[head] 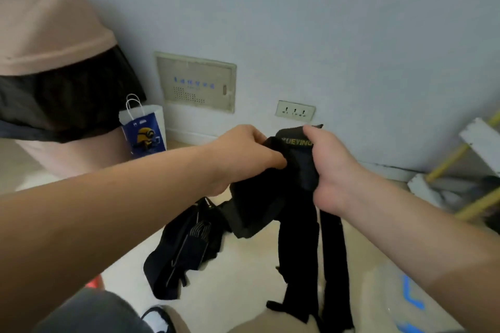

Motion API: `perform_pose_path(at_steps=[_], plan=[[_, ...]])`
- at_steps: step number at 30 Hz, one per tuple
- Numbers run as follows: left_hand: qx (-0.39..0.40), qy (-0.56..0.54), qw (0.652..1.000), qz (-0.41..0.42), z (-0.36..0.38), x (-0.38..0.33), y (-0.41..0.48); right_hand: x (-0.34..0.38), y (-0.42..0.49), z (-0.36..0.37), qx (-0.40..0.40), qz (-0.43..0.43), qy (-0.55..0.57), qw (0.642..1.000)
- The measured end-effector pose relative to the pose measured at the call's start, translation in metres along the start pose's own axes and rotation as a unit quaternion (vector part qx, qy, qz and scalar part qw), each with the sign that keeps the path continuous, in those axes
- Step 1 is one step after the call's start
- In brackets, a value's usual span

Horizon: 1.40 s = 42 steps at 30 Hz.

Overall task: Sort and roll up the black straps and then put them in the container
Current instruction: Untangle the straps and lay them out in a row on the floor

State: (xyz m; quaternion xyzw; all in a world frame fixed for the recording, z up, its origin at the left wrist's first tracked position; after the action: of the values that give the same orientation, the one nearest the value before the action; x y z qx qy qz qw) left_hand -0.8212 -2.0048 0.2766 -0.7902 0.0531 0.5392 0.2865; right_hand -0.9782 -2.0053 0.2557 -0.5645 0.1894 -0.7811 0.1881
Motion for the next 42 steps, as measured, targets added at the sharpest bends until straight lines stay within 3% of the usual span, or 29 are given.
perform_pose_path(at_steps=[4, 9, 13, 18, 23, 31, 34, 38, 42], plan=[[-0.013, -0.012, 0.999, 0.029, 0.03, 0.002, -0.016, -0.001, -0.04, -0.014, -0.034, -0.018, 0.035, 0.999], [-0.038, 0.152, 0.987, 0.025, 0.061, 0.027, -0.016, -0.029, -0.048, -0.041, -0.04, -0.001, 0.031, 0.999], [-0.02, 0.163, 0.986, 0.044, 0.068, 0.025, -0.013, -0.02, -0.038, -0.058, -0.028, -0.019, -0.024, 0.999], [-0.035, 0.1, 0.993, 0.05, 0.061, 0.032, -0.008, -0.012, -0.014, -0.084, -0.013, -0.034, -0.022, 0.999], [-0.013, 0.056, 0.997, 0.052, 0.061, 0.033, 0.002, -0.014, 0.016, -0.105, -0.057, -0.035, 0.008, 0.998], [0.018, -0.166, 0.982, 0.086, 0.051, 0.023, 0.001, -0.005, 0.032, -0.126, -0.112, -0.077, 0.04, 0.99], [0.01, -0.186, 0.977, 0.105, 0.05, 0.024, 0.005, -0.01, 0.025, -0.114, -0.072, -0.066, -0.044, 0.994], [0.019, -0.155, 0.978, 0.14, 0.053, 0.026, 0.008, -0.014, 0.006, -0.083, 0.041, -0.08, -0.142, 0.986], [-0.023, -0.106, 0.983, 0.146, 0.05, 0.026, 0.009, -0.017, -0.01, -0.065, 0.133, -0.097, -0.118, 0.979]])
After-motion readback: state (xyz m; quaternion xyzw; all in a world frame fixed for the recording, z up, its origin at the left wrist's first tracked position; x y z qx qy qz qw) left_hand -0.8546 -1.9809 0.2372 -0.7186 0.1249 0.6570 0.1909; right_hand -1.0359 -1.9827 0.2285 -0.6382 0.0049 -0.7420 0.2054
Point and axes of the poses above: each hand's wrist, its own y-axis towards the middle knuckle, its own z-axis out of the palm, x = y × z, the point moved 1 cm from there along y, towards the middle knuckle, and after that the axes turned 12 degrees about x, right-handed, at the moved point
